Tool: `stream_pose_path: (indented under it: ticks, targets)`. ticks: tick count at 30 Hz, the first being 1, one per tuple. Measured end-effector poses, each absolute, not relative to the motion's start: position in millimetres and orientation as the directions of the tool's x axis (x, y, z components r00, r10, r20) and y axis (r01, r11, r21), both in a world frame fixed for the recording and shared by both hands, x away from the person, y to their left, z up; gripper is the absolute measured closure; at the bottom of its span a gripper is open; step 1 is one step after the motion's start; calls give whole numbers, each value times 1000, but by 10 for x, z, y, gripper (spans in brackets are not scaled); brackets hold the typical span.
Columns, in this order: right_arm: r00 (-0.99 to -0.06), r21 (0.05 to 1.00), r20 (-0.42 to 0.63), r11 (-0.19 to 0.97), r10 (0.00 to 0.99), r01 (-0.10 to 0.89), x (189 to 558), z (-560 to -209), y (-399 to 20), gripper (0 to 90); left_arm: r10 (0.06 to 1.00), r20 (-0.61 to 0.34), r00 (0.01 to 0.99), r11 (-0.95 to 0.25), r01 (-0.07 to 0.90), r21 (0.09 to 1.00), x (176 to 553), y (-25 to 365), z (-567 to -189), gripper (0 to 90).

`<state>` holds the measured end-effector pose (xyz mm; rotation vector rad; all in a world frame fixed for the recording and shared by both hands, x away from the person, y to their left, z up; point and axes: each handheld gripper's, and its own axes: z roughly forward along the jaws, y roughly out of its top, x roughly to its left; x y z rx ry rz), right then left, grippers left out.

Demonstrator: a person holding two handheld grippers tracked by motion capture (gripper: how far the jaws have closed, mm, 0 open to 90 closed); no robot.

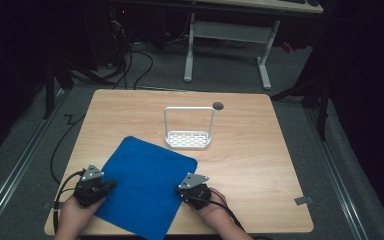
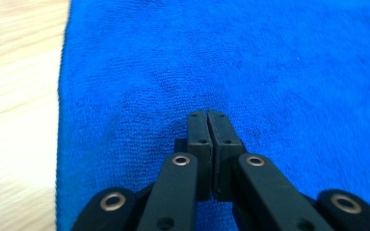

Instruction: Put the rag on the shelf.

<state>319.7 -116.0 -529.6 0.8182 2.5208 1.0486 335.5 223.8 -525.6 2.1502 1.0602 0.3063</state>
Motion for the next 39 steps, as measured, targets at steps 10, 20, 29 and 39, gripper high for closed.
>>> stream_pose_path:
  ticks: [10, 20, 29, 39]
  targets:
    - [-750, 717, -34, 539, 661, 443, 3084, -5283, -1698, 900, 632, -128, 765, -507, 532, 678, 3071, 1779, -5241, 881]
    - [-689, 720, -36, 497, 724, 484, 3073, -5279, -2126, 900, 517, -185, 836, -529, 481, 699, 2965, 1309, -5274, 857]
    - [-647, 720, -54, 479, 761, 503, 3033, -5277, -2428, 900, 447, -253, 858, -522, 480, 705, 2910, 1125, -5304, 846]
    - [-601, 752, -22, 409, 799, 517, 3034, -5225, -2558, 836, 464, -245, 851, -470, 471, 747, 2938, 1214, -5229, 758]
